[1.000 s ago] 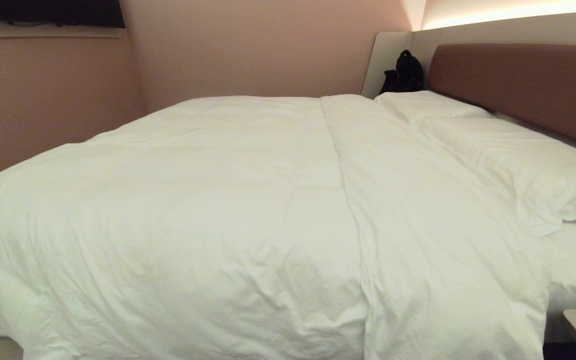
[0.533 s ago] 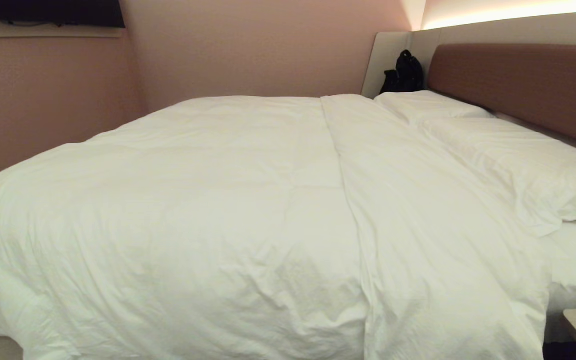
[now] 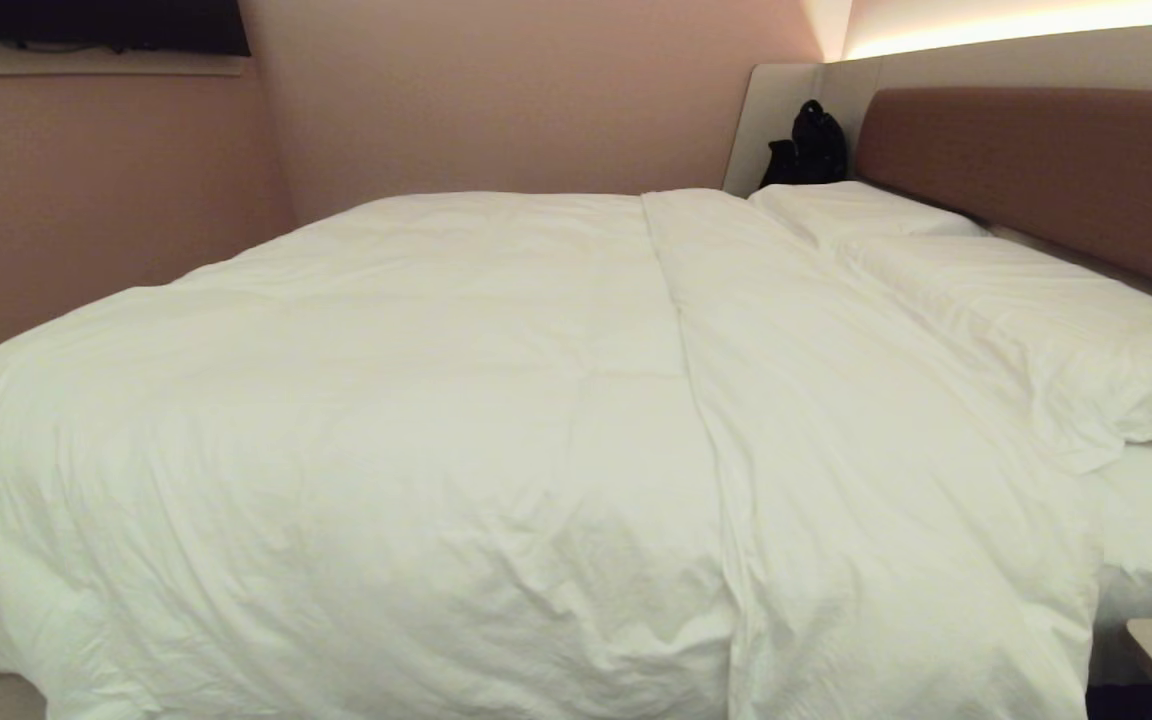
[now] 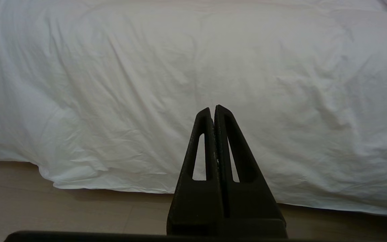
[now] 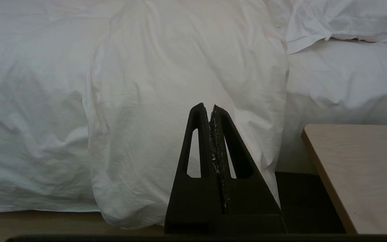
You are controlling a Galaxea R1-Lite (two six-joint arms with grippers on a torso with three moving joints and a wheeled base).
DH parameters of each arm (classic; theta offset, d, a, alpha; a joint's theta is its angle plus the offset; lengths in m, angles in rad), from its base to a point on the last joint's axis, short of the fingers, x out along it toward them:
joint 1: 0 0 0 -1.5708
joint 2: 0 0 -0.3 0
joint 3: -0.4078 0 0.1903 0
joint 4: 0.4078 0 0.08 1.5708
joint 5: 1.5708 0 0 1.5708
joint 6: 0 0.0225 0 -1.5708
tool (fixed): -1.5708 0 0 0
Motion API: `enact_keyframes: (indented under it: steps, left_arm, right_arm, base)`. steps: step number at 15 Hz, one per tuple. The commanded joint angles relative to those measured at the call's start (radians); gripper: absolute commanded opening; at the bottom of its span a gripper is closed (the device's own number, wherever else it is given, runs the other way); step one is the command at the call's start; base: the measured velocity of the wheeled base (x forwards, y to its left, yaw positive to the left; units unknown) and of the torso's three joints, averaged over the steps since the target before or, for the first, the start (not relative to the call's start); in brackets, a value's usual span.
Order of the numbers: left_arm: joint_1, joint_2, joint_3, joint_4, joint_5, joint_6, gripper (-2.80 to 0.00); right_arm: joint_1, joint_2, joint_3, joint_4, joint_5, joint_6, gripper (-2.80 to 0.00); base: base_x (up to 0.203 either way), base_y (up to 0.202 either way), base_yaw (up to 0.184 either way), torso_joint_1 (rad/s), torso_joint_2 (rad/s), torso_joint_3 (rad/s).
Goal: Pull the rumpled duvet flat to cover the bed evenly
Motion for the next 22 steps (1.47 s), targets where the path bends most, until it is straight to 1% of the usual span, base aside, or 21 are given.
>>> enact_keyframes:
  steps: [1, 12, 22]
  left_arm:
    - [0.0, 0.0, 0.0, 0.0, 0.0, 0.0, -2.8]
    - [0.0, 0.0, 0.0, 0.0, 0.0, 0.0, -2.8]
    - [0.0, 0.0, 0.0, 0.0, -0.001, 0.0, -2.8]
  right_arm:
    - [0.0, 0.0, 0.0, 0.0, 0.0, 0.0, -2.8]
    - [0.0, 0.0, 0.0, 0.0, 0.0, 0.0, -2.8]
    - [0.0, 0.0, 0.0, 0.0, 0.0, 0.0, -2.8]
  base:
    - [0.0, 0.0, 0.0, 0.0, 0.0, 0.0]
    - [0.001, 0.006, -0.001, 0.0, 0.0, 0.0]
    - [0.0, 0.188, -0.001, 0.002, 0.0, 0.003]
